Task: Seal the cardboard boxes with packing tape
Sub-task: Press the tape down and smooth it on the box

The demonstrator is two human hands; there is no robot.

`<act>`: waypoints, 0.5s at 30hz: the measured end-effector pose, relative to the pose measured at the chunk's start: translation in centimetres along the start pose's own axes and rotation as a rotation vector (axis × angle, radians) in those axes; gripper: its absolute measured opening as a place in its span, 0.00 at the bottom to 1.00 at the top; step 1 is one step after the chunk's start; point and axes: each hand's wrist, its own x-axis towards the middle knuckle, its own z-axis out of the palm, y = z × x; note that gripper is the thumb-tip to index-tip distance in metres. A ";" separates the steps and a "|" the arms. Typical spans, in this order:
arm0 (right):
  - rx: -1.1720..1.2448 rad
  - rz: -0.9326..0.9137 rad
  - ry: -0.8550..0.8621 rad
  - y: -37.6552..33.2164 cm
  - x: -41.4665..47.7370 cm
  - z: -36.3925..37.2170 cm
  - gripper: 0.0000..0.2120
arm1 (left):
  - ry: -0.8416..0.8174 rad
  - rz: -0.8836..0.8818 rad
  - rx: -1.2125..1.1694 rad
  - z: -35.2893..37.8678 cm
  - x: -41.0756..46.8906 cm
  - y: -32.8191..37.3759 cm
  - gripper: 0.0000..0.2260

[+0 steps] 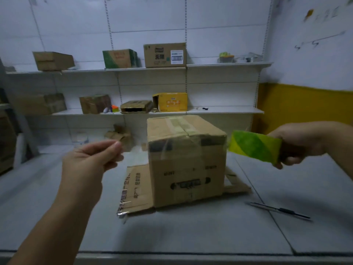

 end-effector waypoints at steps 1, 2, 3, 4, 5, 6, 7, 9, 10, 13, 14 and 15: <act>0.003 0.010 0.019 -0.2 0.1 -1.0 0.12 | -0.012 0.002 0.018 0.1 0.0 -0.5 0.04; -0.014 0.024 0.062 -0.7 0.2 -1.4 0.14 | -0.016 0.011 0.034 0.4 -0.1 -0.8 0.04; 0.011 0.035 0.065 -0.7 0.6 -1.5 0.16 | -0.011 0.019 0.041 0.8 -0.1 -1.0 0.04; 0.004 0.034 0.055 0.1 1.0 -1.5 0.17 | -0.008 0.024 0.034 1.3 -0.1 -1.0 0.04; 0.017 0.032 0.066 0.4 1.3 -1.7 0.18 | -0.004 0.031 0.022 1.6 0.0 -0.9 0.04; 0.038 0.028 0.091 0.2 1.1 -2.0 0.18 | -0.007 0.037 0.010 1.8 0.0 -0.7 0.04; 0.060 0.032 0.096 0.1 0.9 -2.1 0.16 | -0.019 0.052 0.009 1.9 -0.1 -0.5 0.03; 0.074 0.018 0.100 0.5 0.6 -2.5 0.11 | -0.056 0.091 0.015 1.9 -0.5 -0.2 0.05; 0.064 0.012 0.111 0.8 0.3 -2.6 0.10 | -0.067 0.100 0.019 2.0 -0.8 0.0 0.07; 0.097 0.023 0.145 1.2 0.5 -3.5 0.10 | -0.068 0.089 0.038 2.7 -0.8 0.0 0.07; 0.111 0.034 0.163 1.0 0.5 -3.5 0.12 | -0.066 0.072 0.035 3.0 -0.7 -0.1 0.05; 0.128 0.049 0.168 0.9 0.8 -3.6 0.14 | -0.068 0.057 0.030 3.1 -0.5 -0.3 0.03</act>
